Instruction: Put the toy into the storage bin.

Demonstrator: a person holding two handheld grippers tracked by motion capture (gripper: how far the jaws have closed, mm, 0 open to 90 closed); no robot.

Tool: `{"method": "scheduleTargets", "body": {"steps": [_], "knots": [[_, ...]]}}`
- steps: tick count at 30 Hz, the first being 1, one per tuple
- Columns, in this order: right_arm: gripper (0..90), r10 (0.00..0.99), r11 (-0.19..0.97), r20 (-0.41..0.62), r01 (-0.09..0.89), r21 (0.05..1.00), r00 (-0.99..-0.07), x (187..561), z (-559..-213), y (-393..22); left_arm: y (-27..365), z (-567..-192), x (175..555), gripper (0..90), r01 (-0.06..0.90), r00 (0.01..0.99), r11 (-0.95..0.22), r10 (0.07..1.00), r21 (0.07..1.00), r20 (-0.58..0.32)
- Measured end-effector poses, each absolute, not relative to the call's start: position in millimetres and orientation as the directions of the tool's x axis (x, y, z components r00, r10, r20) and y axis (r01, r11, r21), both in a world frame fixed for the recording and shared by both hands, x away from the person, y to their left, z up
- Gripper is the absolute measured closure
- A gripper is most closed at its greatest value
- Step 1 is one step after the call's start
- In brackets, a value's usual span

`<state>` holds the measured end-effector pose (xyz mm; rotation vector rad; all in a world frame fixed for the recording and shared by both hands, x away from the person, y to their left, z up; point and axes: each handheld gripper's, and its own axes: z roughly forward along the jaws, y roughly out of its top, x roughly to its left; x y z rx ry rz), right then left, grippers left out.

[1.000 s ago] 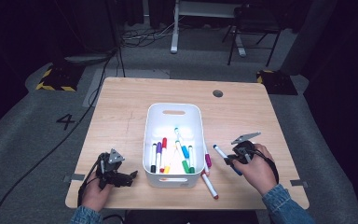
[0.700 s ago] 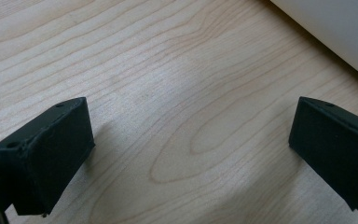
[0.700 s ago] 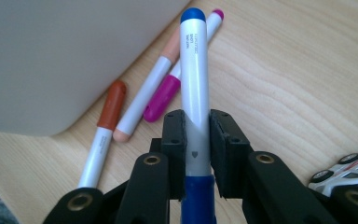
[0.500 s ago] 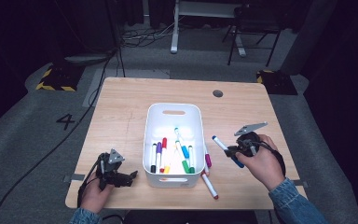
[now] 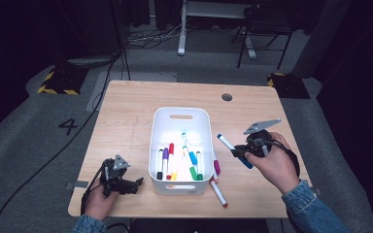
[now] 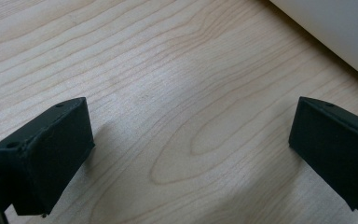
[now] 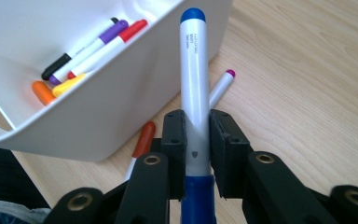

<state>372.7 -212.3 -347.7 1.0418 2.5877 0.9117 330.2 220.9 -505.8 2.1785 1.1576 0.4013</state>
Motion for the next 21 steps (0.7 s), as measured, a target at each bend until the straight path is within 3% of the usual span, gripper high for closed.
{"method": "scheduleTargets", "body": {"steps": [21], "knots": [[77.0,0.56,0.641,0.004,0.437,0.631,-0.828,378,-318,-151,221,-506,331,0.0,0.629,0.57,-0.418,0.822,0.655,-0.023]]}}
